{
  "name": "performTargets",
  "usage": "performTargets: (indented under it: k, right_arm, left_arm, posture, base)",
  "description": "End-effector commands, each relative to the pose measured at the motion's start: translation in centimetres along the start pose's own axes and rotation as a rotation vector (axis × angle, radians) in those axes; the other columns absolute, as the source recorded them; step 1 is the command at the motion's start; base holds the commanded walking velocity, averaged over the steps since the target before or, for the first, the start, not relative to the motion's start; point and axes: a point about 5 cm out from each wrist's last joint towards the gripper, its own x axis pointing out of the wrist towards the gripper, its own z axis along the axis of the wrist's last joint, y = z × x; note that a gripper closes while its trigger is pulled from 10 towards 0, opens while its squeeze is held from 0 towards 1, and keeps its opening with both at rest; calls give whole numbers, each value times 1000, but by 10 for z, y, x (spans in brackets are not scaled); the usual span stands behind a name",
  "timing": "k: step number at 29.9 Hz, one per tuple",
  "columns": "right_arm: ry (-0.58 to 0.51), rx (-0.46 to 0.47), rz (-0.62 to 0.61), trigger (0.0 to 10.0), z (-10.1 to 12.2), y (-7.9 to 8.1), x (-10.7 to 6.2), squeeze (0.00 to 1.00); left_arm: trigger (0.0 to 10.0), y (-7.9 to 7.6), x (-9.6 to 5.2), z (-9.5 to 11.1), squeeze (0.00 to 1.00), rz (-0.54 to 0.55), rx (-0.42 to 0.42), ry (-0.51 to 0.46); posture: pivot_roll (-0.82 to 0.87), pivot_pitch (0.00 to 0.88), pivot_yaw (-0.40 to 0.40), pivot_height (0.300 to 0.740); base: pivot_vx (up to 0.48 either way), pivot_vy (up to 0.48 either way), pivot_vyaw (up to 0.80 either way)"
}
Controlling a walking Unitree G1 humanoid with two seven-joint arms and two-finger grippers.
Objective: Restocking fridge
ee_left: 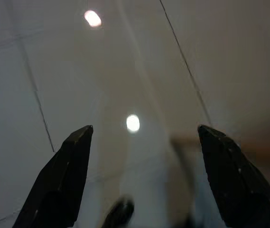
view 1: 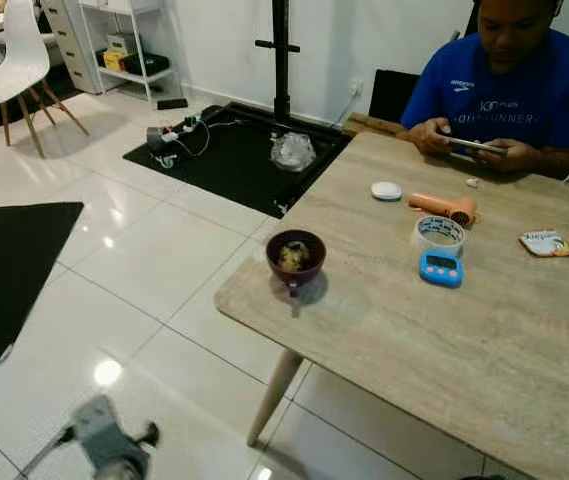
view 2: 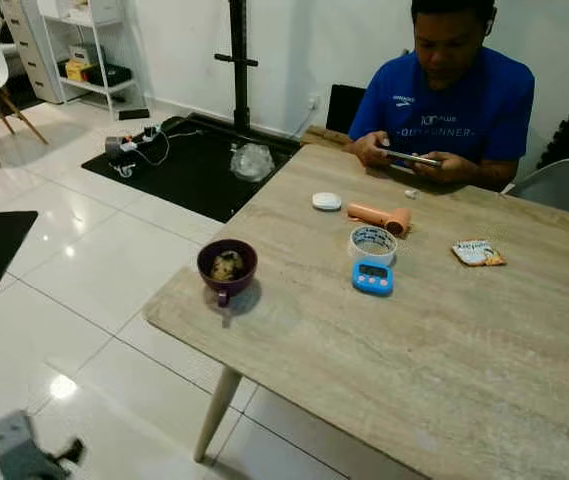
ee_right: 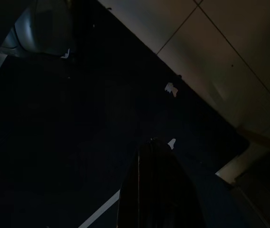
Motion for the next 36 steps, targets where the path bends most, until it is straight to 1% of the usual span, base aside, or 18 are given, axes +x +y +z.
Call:
performTargets:
  k: [1,2,3,4,5,7,9,10,13,16,18,20,23,28,29,30,31,36]
  right_arm:
    - [-11,13,1,10000,1,0,0,0]
    - [-11,14,1,10000,1,0,0,0]
    - [-11,14,1,10000,1,0,0,0]
    - [-12,15,1,10000,1,0,0,0]
    - [-12,16,1,10000,1,0,0,0]
    - [-12,17,2,10000,1,0,0,0]
    - [-12,17,2,10000,1,0,0,0]
    - [-12,16,3,10000,1,0,0,0]
    - [-12,17,4,10000,1,1,0,0]
    - [-14,18,7,10000,1,0,0,0]
    - [-14,19,7,10000,1,0,0,0]
    - [-15,20,8,10000,2,0,0,0]
    - [-16,20,7,10000,2,0,0,0]
    - [-16,21,7,10000,2,0,0,0]
    - [-16,22,6,10000,2,0,0,0]
    - [-16,22,6,10000,2,0,0,0]
    - [-15,23,7,10000,2,0,0,0]
    - [-16,25,8,10000,2,1,0,0]
  left_arm:
    - [10000,6,2,11,0,36,-42,-46]
    - [10000,9,6,34,0,45,-111,-124]
    - [10000,9,6,34,0,45,-111,-124]
    - [10000,9,8,56,90,39,-149,-196]
    - [10000,7,10,75,502,21,-176,-263]
    - [10000,-12,10,128,1000,-107,-237,-443]
    - [10000,-22,8,147,1000,-179,-257,-509]
    - [10000,-45,2,178,1000,-305,-215,-621]
    - [10000,-61,-4,193,1000,-386,-191,-678]
    - [10000,-121,-27,221,1000,-692,-51,-813]
    - [10000,-133,-33,225,1000,-759,-25,-833]
    - [10000,-165,-48,225,1000,-939,57,-858]
    - [10000,-194,-63,217,1000,-1102,151,-849]
    - [10000,-219,-74,197,1000,-1247,258,-803]
    - [10000,-230,-79,185,655,-1310,303,-770]
    - [10000,-230,-79,185,655,-1310,303,-770]
    - [10000,-240,-81,173,0,-1354,333,-738]
    - [10000,-252,-81,149,0,-1378,373,-662]
  posture:
    - [-16,0,-9,740]
    - [-16,0,-9,740]
    - [-16,0,-9,740]
    - [-16,0,-9,740]
    - [-16,0,-9,740]
    - [-20,0,-10,740]
    - [-20,0,-10,740]
    - [-20,0,-10,740]
    - [-20,0,-10,740]
    - [-19,0,-7,740]
    - [-19,0,-7,740]
    - [-18,0,-6,740]
    - [-19,0,-4,740]
    - [-20,0,-4,740]
    - [-21,0,-6,740]
    - [-21,0,-6,740]
    - [-20,0,-5,740]
    - [-19,0,-3,740]
  base:
    - [0,0,0]
    - [0,0,0]
    - [0,0,0]
    - [0,0,0]
    - [0,0,0]
    - [0,0,0]
    - [0,0,0]
    - [0,0,0]
    - [0,0,0]
    - [0,0,0]
    - [0,0,0]
    - [0,0,0]
    - [0,0,0]
    - [0,0,0]
    - [0,0,0]
    - [0,0,0]
    - [0,0,0]
    - [0,0,0]
